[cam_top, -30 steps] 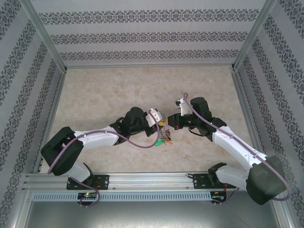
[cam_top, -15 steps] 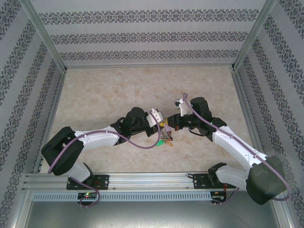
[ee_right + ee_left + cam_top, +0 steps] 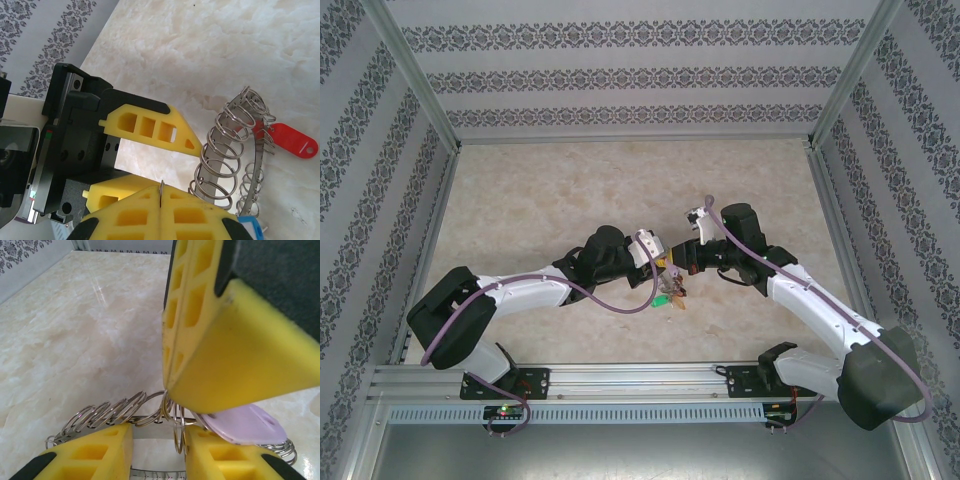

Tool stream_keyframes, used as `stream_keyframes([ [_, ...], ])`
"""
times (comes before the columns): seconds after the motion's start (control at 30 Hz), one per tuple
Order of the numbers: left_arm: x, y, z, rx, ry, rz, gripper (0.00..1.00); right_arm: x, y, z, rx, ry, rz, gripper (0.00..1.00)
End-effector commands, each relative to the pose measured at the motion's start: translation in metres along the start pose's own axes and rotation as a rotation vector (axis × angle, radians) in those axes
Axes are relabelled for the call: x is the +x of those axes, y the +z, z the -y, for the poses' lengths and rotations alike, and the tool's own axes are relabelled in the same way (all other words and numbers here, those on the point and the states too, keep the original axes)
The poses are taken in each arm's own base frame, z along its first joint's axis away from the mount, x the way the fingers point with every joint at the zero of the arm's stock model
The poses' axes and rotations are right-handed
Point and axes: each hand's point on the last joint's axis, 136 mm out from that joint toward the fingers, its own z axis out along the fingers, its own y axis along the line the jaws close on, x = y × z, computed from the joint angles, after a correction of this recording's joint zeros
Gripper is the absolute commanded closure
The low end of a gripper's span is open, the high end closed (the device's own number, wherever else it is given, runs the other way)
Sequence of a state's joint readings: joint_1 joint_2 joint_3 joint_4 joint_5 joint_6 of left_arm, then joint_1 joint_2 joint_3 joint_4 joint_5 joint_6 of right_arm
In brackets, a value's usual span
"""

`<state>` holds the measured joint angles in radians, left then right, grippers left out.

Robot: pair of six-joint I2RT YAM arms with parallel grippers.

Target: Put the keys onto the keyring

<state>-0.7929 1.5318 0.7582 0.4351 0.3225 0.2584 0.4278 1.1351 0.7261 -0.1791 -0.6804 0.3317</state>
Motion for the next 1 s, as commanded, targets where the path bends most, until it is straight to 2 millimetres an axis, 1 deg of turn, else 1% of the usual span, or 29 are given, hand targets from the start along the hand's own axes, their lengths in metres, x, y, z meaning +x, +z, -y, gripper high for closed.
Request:
stream_keyframes([
  [0.0, -0.025, -0.004, -0.003, -0.033, 0.047, 0.071, 0.68, -0.019, -0.006, -0.026, -0.089, -0.079, 0.026, 1.00],
  [0.27, -0.025, -0.002, 0.000, -0.007, 0.079, 0.048, 0.71, -0.016, -0.003, -0.028, -0.108, -0.082, 0.004, 1.00],
  [0.3, -0.026, -0.002, 0.001, -0.004, 0.081, 0.049, 0.75, -0.016, -0.003, -0.028, -0.108, -0.082, 0.001, 1.00],
  [0.37, -0.026, -0.003, 0.001, -0.001, 0.086, 0.045, 0.85, -0.015, -0.003, -0.027, -0.105, -0.080, -0.002, 1.00],
  [0.4, -0.025, -0.002, 0.001, 0.001, 0.088, 0.042, 0.87, -0.015, -0.003, -0.027, -0.103, -0.081, -0.001, 1.00],
  [0.47, -0.025, -0.003, 0.001, 0.000, 0.090, 0.039, 0.95, -0.016, -0.004, -0.023, -0.076, -0.078, 0.007, 1.00],
  [0.53, -0.025, -0.004, 0.001, -0.003, 0.090, 0.042, 1.00, -0.017, -0.005, -0.019, -0.054, -0.078, 0.017, 1.00],
  [0.77, -0.019, -0.004, -0.003, -0.034, 0.076, 0.047, 1.00, -0.018, -0.016, 0.007, 0.061, -0.031, 0.067, 1.00],
  [0.97, -0.019, -0.002, -0.004, -0.043, 0.057, 0.071, 1.00, -0.017, -0.021, 0.016, 0.092, -0.005, 0.085, 1.00],
])
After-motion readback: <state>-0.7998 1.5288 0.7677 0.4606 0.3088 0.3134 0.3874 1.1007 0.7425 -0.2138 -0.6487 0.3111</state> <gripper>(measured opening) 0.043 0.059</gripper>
